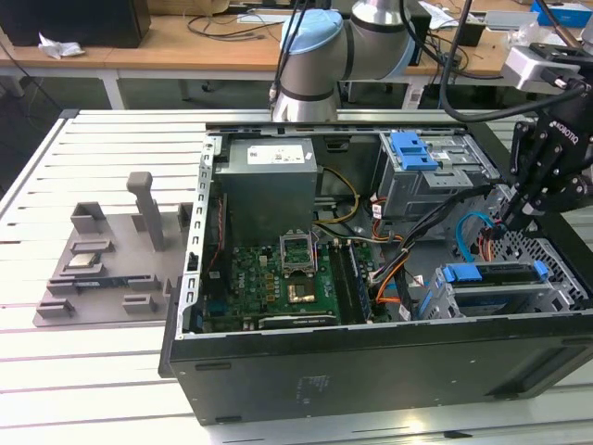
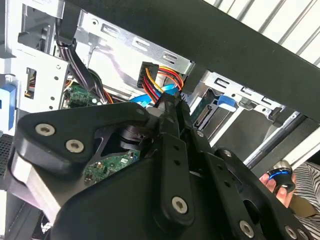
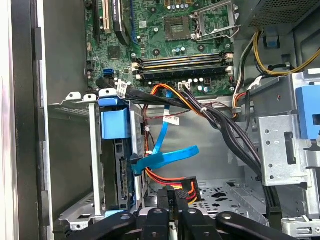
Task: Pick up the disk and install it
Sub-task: 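Insert the first disk wire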
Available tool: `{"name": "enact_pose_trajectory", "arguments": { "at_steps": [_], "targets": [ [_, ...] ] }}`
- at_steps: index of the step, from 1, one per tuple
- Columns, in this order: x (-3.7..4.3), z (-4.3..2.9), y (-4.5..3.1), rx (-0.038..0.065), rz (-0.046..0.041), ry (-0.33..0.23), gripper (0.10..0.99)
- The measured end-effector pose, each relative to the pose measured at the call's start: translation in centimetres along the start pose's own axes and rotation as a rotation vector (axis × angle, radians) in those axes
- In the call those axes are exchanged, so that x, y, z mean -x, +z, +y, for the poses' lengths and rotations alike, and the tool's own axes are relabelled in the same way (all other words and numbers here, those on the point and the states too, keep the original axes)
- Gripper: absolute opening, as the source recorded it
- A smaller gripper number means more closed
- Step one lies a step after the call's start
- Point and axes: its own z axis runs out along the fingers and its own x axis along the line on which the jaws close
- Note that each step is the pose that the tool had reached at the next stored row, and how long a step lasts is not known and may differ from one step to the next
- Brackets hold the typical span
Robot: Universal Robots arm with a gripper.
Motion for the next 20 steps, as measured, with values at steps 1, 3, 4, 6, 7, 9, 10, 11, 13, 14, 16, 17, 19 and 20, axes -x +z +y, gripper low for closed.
{"name": "enact_pose_trajectory", "arguments": {
  "at_steps": [1,3,4,6,7,9,10,11,13,14,16,17,19,20],
  "targets": [
    [0.0,0.0,0.0,0.0,0.0,0.0,0.169],
    [0.0,0.0,0.0,0.0,0.0001,0.0,0.169],
    [-0.07,-0.01,0.02,0.0,-0.0002,0.0,0.169],
    [-1.37,0.07,0.12,0.0,0.0002,-0.002,0.169],
    [-1.81,0.1,0.15,-0.001,0.0003,-0.002,0.169],
    [-2.88,0.17,0.26,-0.001,0.0002,-0.003,0.169],
    [-3.67,0.26,0.47,-0.001,-0.0002,-0.01,0.169],
    [-3.84,0.31,0.64,-0.002,0.0004,-0.024,0.169],
    [-3.9,0.38,1.06,-0.003,0.0008,-0.036,0.169],
    [-3.89,0.38,1.28,-0.003,0.0008,-0.036,0.169],
    [-3.89,0.43,1.46,-0.003,0.0009,-0.036,0.169],
    [-3.88,0.47,1.53,-0.003,0.001,-0.036,0.169],
    [-3.89,0.51,1.64,-0.003,0.0009,-0.036,0.169],
    [-3.93,0.5,1.67,-0.003,0.0007,-0.036,0.169]
  ]
}}
